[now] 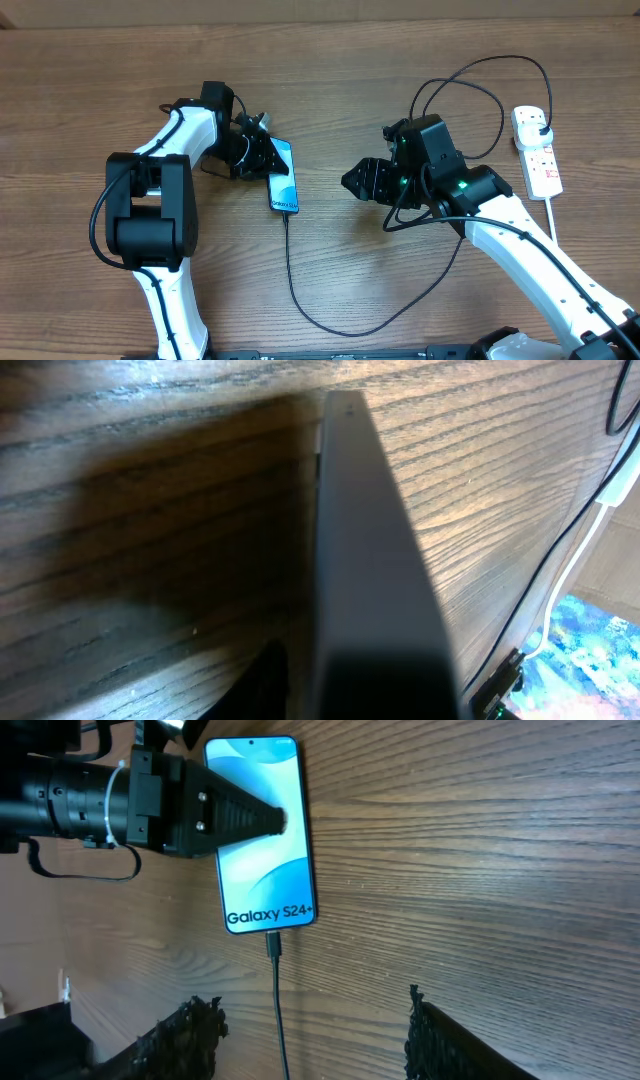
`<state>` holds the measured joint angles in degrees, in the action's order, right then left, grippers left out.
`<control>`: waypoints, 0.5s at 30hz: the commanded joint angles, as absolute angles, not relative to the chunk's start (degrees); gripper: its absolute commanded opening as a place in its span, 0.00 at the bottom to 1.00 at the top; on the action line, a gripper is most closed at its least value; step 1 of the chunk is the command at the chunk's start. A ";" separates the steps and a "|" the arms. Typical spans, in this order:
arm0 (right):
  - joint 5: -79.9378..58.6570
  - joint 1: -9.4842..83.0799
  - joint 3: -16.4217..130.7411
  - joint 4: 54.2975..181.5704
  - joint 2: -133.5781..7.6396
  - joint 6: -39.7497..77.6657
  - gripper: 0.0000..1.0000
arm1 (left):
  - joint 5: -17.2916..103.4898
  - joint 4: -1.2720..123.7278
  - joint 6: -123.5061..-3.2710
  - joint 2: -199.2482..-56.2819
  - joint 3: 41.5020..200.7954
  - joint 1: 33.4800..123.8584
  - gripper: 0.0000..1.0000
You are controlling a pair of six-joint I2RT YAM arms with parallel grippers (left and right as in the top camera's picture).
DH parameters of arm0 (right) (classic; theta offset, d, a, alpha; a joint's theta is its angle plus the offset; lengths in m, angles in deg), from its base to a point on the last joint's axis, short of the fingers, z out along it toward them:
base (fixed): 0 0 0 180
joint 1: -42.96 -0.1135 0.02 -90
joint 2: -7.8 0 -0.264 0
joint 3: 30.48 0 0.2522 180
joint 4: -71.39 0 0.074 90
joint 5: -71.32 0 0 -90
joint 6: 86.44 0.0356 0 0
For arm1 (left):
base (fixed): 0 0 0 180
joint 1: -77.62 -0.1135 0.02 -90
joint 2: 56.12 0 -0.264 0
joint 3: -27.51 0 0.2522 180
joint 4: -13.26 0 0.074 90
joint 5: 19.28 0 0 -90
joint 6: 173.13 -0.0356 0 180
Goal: Plug charger to phone and switch on socket
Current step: 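Lower the plugged phone flat onto the table with the left gripper and release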
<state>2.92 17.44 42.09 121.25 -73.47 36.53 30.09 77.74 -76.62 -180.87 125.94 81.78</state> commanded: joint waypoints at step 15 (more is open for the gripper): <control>1.00 17.60 42.79 121.51 -73.45 36.07 0.64 | 32.54 77.70 -76.25 -180.54 125.74 82.16 0.25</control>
